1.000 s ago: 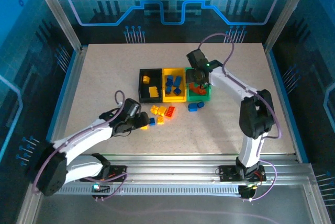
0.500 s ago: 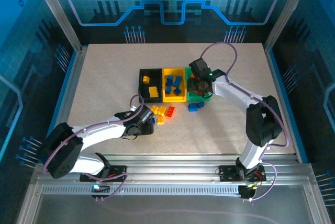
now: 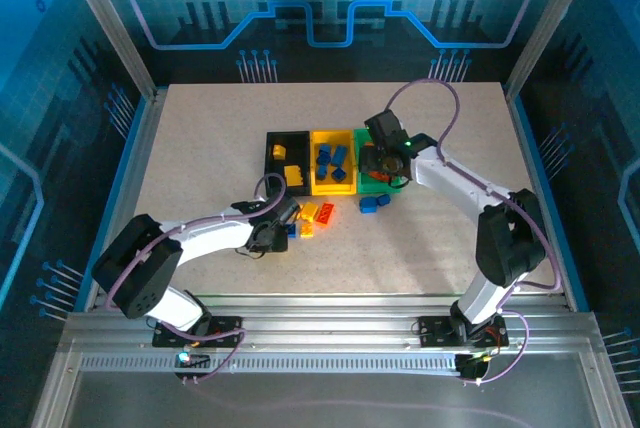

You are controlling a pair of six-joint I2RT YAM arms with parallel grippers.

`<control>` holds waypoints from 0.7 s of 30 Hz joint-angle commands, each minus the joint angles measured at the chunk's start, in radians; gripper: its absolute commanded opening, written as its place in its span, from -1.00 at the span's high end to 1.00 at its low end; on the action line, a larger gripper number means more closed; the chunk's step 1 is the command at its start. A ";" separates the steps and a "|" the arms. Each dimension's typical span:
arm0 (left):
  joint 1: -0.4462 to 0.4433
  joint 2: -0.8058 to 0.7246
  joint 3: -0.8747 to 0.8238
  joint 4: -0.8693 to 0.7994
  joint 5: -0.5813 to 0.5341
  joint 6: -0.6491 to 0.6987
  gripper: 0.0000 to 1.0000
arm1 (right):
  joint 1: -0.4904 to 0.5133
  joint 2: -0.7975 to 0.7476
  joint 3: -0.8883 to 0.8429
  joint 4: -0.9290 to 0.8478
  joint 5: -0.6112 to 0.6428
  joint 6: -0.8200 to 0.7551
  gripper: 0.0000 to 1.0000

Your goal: Sort the legos into containers by color

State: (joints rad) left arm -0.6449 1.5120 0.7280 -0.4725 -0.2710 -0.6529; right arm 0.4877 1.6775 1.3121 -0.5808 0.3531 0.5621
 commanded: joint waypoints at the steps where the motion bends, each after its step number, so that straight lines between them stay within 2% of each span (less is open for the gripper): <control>1: 0.021 0.053 -0.006 0.154 -0.049 0.030 0.05 | -0.008 -0.029 -0.020 0.021 -0.011 0.021 -0.57; 4: 0.021 0.047 -0.010 0.157 -0.083 0.029 -0.34 | -0.006 -0.029 -0.017 0.024 -0.018 0.019 -0.57; 6: 0.022 0.039 -0.013 0.173 -0.115 0.031 -0.44 | -0.006 -0.030 -0.019 0.027 -0.017 0.019 -0.57; 9: 0.032 0.045 -0.006 0.204 -0.142 0.044 -0.38 | -0.006 -0.031 -0.021 0.028 -0.019 0.021 -0.57; 14: 0.045 0.077 0.025 0.185 -0.120 0.054 0.08 | -0.006 -0.041 -0.028 0.025 -0.013 0.022 -0.57; 16: 0.045 0.066 0.017 0.157 -0.105 0.046 0.07 | -0.006 -0.046 -0.032 0.025 -0.011 0.019 -0.58; 19: 0.041 0.009 -0.032 0.149 -0.079 0.034 -0.12 | -0.006 -0.047 -0.036 0.029 -0.012 0.018 -0.58; 21: 0.040 -0.007 -0.060 0.154 -0.059 0.027 -0.08 | -0.006 -0.043 -0.036 0.033 -0.014 0.020 -0.58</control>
State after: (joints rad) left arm -0.6048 1.5379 0.7094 -0.2970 -0.3645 -0.6159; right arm 0.4877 1.6596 1.2861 -0.5587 0.3328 0.5621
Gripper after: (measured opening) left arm 0.550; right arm 0.788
